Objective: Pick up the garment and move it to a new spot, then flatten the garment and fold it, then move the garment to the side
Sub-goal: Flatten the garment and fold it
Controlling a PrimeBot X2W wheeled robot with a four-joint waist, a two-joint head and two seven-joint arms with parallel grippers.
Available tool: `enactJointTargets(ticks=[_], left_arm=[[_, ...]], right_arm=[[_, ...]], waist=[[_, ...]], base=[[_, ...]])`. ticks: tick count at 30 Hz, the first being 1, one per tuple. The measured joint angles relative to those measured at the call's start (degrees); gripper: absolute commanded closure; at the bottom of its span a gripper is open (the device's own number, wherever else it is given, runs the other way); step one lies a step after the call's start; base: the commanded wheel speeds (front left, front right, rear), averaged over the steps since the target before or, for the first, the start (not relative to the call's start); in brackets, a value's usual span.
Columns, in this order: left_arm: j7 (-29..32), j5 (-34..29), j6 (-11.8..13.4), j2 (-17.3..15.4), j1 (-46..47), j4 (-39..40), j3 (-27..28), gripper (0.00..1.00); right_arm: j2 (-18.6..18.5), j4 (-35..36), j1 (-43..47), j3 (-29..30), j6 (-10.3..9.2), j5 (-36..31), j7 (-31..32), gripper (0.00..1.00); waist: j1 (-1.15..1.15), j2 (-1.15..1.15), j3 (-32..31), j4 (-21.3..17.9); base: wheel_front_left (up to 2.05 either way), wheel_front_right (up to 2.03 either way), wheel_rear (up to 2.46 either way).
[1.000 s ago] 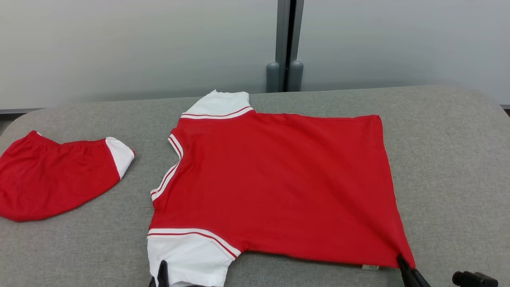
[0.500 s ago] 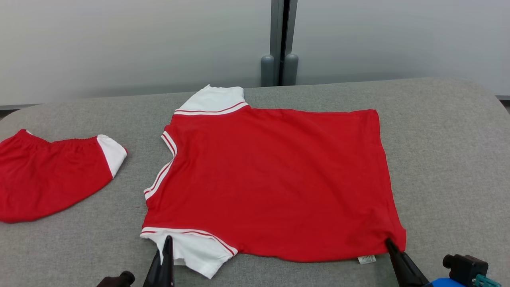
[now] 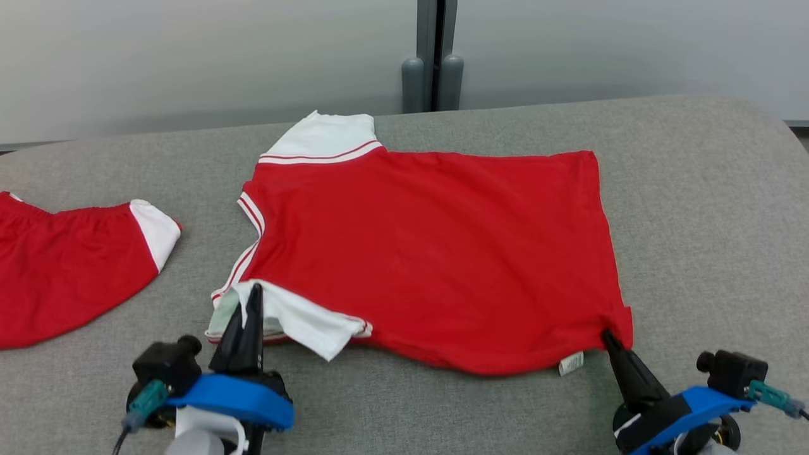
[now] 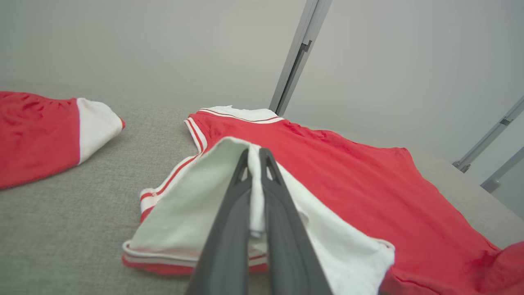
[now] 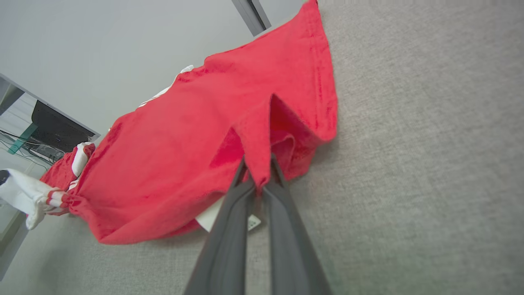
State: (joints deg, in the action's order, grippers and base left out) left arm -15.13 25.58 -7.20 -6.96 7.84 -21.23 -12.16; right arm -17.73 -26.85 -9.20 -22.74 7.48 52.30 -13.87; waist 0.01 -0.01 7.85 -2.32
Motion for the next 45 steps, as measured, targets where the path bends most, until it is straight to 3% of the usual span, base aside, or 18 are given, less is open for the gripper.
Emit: enactJointTargets(ticks=[15,16,17,18,19,30,45], left_arm=[[0.01,2.09,-0.02,-2.22,15.25,-11.77,-2.87,1.0],[0.0,2.1,-0.02,-2.16,16.07,-13.01,-3.23,1.0],[0.0,2.1,-0.02,-2.03,16.72,-13.97,-3.39,0.98],[0.01,2.1,-0.02,-1.98,17.35,-14.59,-3.38,0.55],[0.01,2.04,-0.02,-1.99,18.05,-15.02,-3.26,0.0],[0.0,-0.46,-0.18,-1.49,15.22,-13.93,0.92,0.0],[0.0,-2.92,-0.19,-3.12,8.86,-18.55,1.05,0.0]], right_arm=[[0.37,-4.39,-12.11,-2.33,0.0,4.44,0.15,1.0],[0.38,-5.17,-12.96,-2.72,0.0,4.03,0.0,0.58],[0.46,-5.77,-13.65,-2.96,0.0,3.68,-0.18,0.0],[0.53,-6.24,-14.27,-3.28,0.0,3.36,-0.36,0.0],[0.52,-6.76,-14.82,-3.74,0.0,2.61,-0.41,0.0],[-1.89,-9.21,-14.96,-1.21,0.0,-8.06,-1.1,0.0],[1.09,-17.84,-15.13,-0.9,0.0,-15.81,-1.11,0.0]], waist=[[0.0,0.0,4.97,-1.25],[0.0,0.0,5.2,-1.28],[0.0,0.0,5.42,-1.3],[0.0,0.0,5.63,-1.34],[0.0,0.0,5.82,-1.37],[-0.01,0.02,4.67,-0.36],[-0.01,0.02,4.59,0.34]], base=[[0.0,0.0,0.0],[0.0,0.0,0.0],[0.0,0.0,0.0],[0.0,0.0,0.0],[0.0,0.0,0.0],[0.0,0.0,0.0],[0.0,0.0,0.0]])
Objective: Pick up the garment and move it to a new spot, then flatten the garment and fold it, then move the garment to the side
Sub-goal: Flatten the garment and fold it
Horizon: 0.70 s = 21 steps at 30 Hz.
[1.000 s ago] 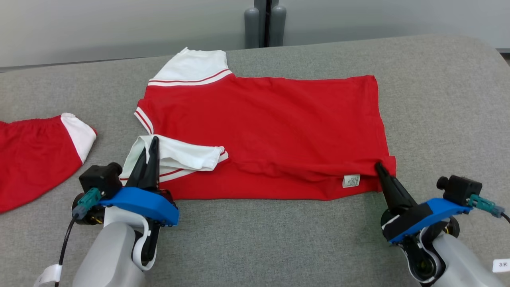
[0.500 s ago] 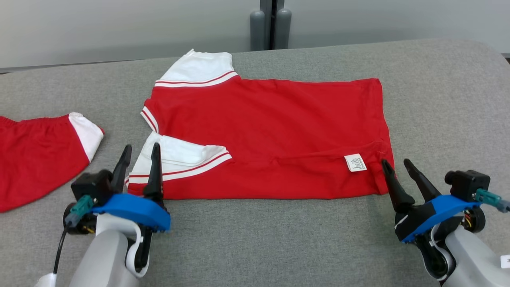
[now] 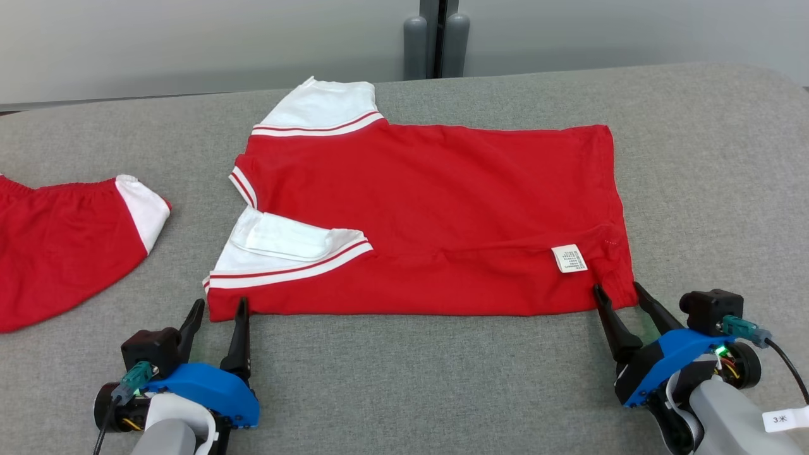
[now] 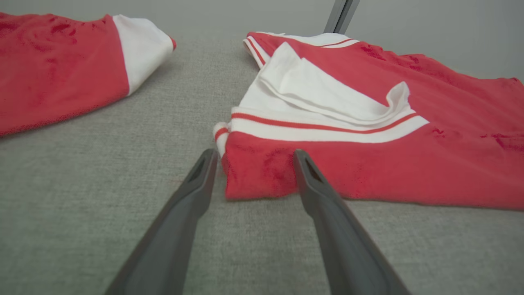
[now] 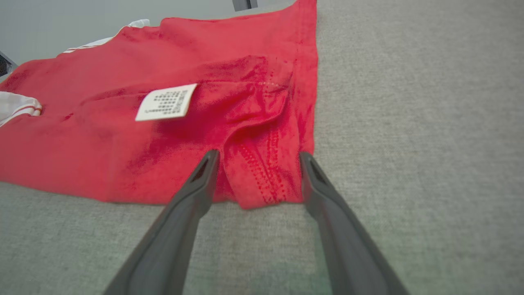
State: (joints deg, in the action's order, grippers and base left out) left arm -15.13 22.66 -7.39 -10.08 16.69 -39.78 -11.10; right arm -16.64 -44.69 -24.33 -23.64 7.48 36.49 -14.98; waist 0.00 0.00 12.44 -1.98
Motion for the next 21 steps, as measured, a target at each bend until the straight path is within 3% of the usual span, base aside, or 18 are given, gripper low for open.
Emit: enactJointTargets(ticks=[11,12,13,14,21], left_arm=[[-0.02,0.69,0.0,0.57,4.05,-7.2,-1.69,0.0],[-0.09,1.14,0.0,0.6,4.44,-7.72,-2.12,0.12],[-0.09,1.48,0.0,0.65,4.76,-8.1,-2.36,0.64],[-0.09,1.76,0.0,0.63,4.97,-8.27,-2.48,0.97],[0.0,3.67,0.0,0.86,3.77,-5.1,-1.85,1.0]], right_arm=[[1.72,-7.9,-4.89,-1.87,0.01,-2.52,-0.29,0.0],[1.85,-7.91,-5.16,-1.34,0.0,-2.53,-0.27,0.64],[2.0,-7.89,-5.37,-0.96,0.0,-2.55,-0.23,1.0],[2.15,-7.89,-5.44,-0.76,0.0,-2.66,-0.23,1.0],[3.1,-4.58,-3.04,1.22,0.0,-3.04,-0.14,1.0]], waist=[[0.0,0.0,1.14,-0.14],[0.0,0.0,1.19,-0.1],[0.0,0.0,1.19,-0.08],[0.0,0.0,1.15,-0.08],[0.01,0.0,-1.34,0.38]], base=[[0.0,0.0,0.0],[0.0,0.0,0.0],[0.0,0.0,0.0],[0.0,0.0,0.0],[0.0,0.0,0.0]])
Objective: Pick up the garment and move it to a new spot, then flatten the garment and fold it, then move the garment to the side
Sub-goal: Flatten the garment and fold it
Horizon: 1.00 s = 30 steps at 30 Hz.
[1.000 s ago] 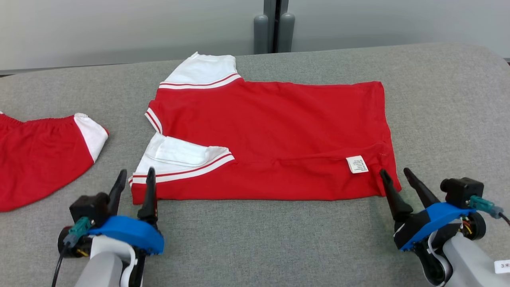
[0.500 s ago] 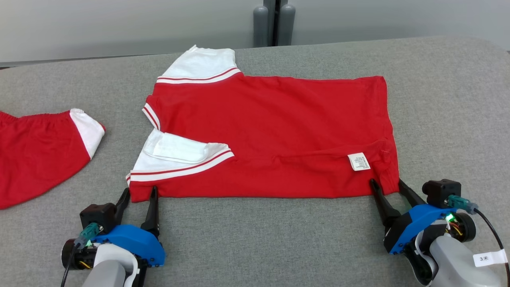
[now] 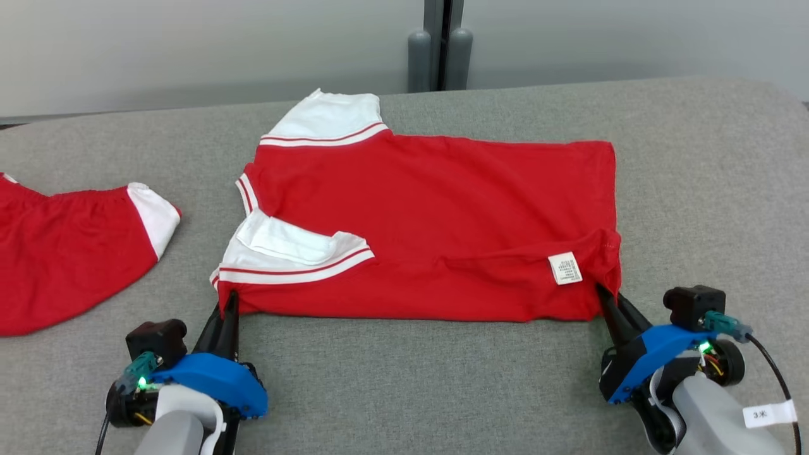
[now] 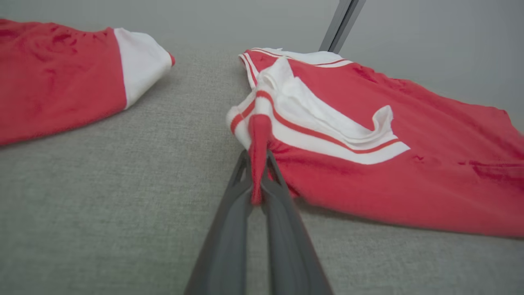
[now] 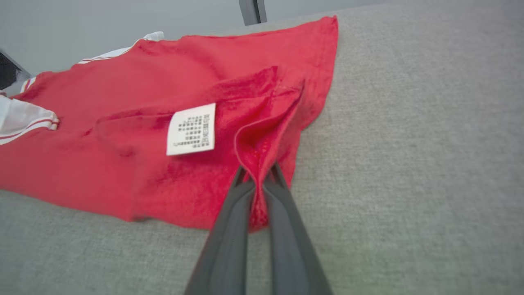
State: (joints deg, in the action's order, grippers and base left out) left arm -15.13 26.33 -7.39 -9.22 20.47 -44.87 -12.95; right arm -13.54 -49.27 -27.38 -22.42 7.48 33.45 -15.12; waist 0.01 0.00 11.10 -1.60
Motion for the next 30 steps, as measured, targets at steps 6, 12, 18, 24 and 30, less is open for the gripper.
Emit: enactJointTargets(ticks=[6,12,18,24,30], left_arm=[[0.0,0.66,-0.01,1.32,-7.44,5.41,2.01,1.0],[0.01,-0.96,-0.01,2.82,-15.73,10.56,3.56,1.0],[0.0,-3.05,-0.01,3.35,-22.58,15.45,5.11,1.0],[0.0,-5.21,0.0,3.43,-26.55,19.12,5.33,1.0],[0.01,-5.75,0.01,4.08,-29.14,20.01,5.44,1.0]], right_arm=[[0.46,3.82,6.02,1.49,0.0,0.49,0.0,1.0],[0.25,8.23,12.93,2.88,0.0,0.93,0.0,1.0],[-0.87,13.0,19.12,4.09,0.0,1.23,0.0,1.0],[-2.05,18.02,24.22,6.14,0.0,1.82,0.37,1.0],[-2.44,21.39,28.25,8.6,0.0,1.82,3.19,1.0]], waist=[[-0.01,0.0,-4.64,0.63],[-0.02,0.01,-8.55,1.0],[-0.02,0.01,-10.23,1.44],[-0.01,0.0,-10.26,1.99],[-0.01,0.0,-9.98,1.92]], base=[[0.0,0.0,0.0],[0.0,0.0,0.0],[0.0,0.0,0.0],[0.0,0.0,0.0],[0.0,0.0,0.0]])
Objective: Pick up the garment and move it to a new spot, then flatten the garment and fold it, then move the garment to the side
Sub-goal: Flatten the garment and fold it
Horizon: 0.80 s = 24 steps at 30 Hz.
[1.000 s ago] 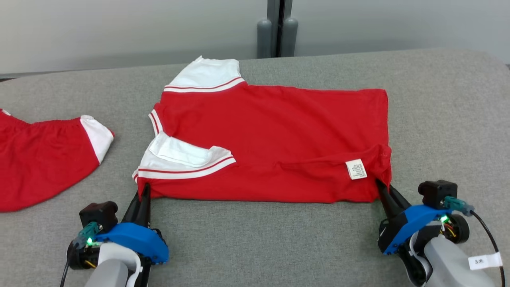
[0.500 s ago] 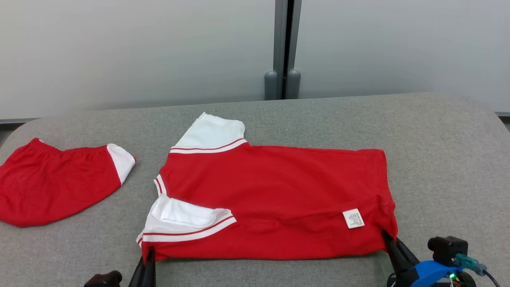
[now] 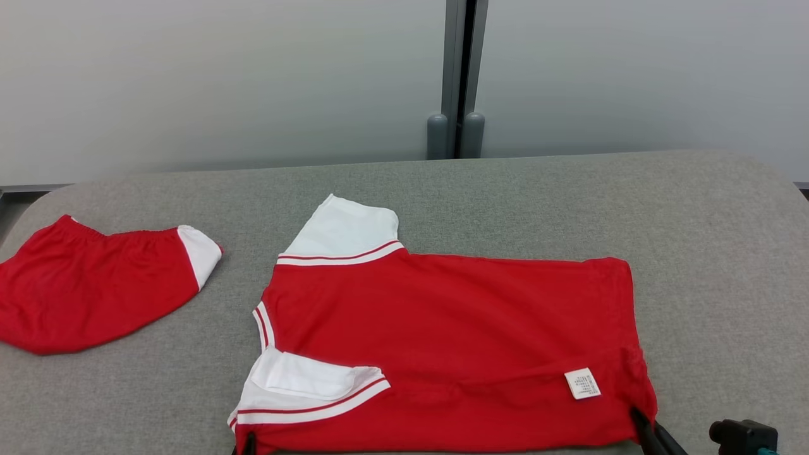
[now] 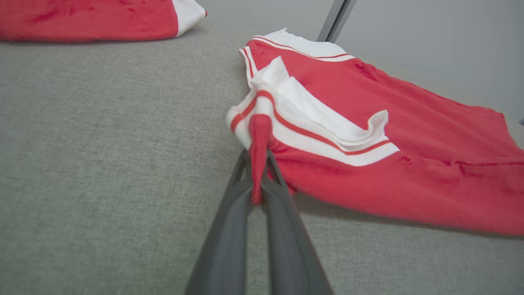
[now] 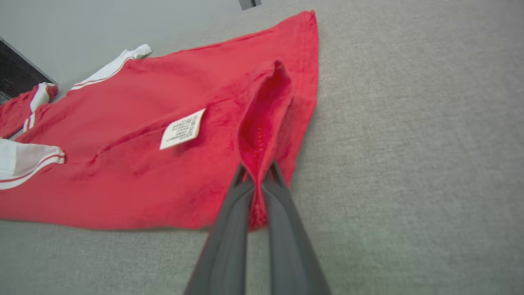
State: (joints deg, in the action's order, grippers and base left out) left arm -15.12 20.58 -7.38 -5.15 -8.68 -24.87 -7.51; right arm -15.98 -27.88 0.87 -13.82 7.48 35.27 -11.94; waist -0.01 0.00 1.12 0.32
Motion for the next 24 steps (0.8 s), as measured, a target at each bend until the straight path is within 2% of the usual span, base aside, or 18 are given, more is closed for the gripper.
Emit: enactJointTargets(ticks=[1,2,3,4,13,18,24], left_arm=[[-0.01,-0.03,0.0,0.11,-0.1,-0.03,0.02,1.0],[-0.01,-0.19,0.09,0.22,-0.13,0.02,0.21,0.62],[0.0,-0.31,0.25,0.3,-0.13,0.09,0.4,0.0],[-0.01,-0.24,0.26,0.48,-0.13,0.2,0.64,0.0],[-0.01,-3.09,0.34,1.38,1.65,7.27,4.27,0.0],[-0.01,-5.49,0.55,1.77,3.02,12.63,7.46,0.0],[0.0,-7.97,0.85,2.08,4.78,17.12,10.23,0.0]], right_arm=[[0.07,0.45,0.38,-0.01,0.0,0.0,0.66,1.0],[0.18,0.8,0.62,0.08,0.0,-0.02,0.99,0.81],[0.22,1.12,0.76,0.2,0.0,-0.2,1.31,0.25],[0.25,1.31,0.84,0.32,0.0,-0.48,1.36,0.0],[0.88,5.86,0.12,4.21,0.0,-2.81,-0.71,0.0],[1.08,8.91,-2.32,5.6,0.0,-6.45,-2.35,0.0],[4.22,11.38,-4.54,7.06,0.0,-10.53,-2.99,0.0]], waist=[[0.0,0.0,0.09,-0.09],[0.0,0.0,0.16,-0.17],[0.0,0.0,0.24,-0.26],[0.0,0.0,0.31,-0.33],[0.01,0.0,0.87,-0.84],[0.01,0.0,1.07,-1.27],[0.01,0.0,1.36,-1.56]], base=[[0.0,0.0,0.0],[0.0,0.0,0.0],[0.0,0.0,0.0],[0.0,0.0,0.0],[0.0,0.0,0.0],[0.0,0.0,0.0],[0.0,0.0,0.0]])
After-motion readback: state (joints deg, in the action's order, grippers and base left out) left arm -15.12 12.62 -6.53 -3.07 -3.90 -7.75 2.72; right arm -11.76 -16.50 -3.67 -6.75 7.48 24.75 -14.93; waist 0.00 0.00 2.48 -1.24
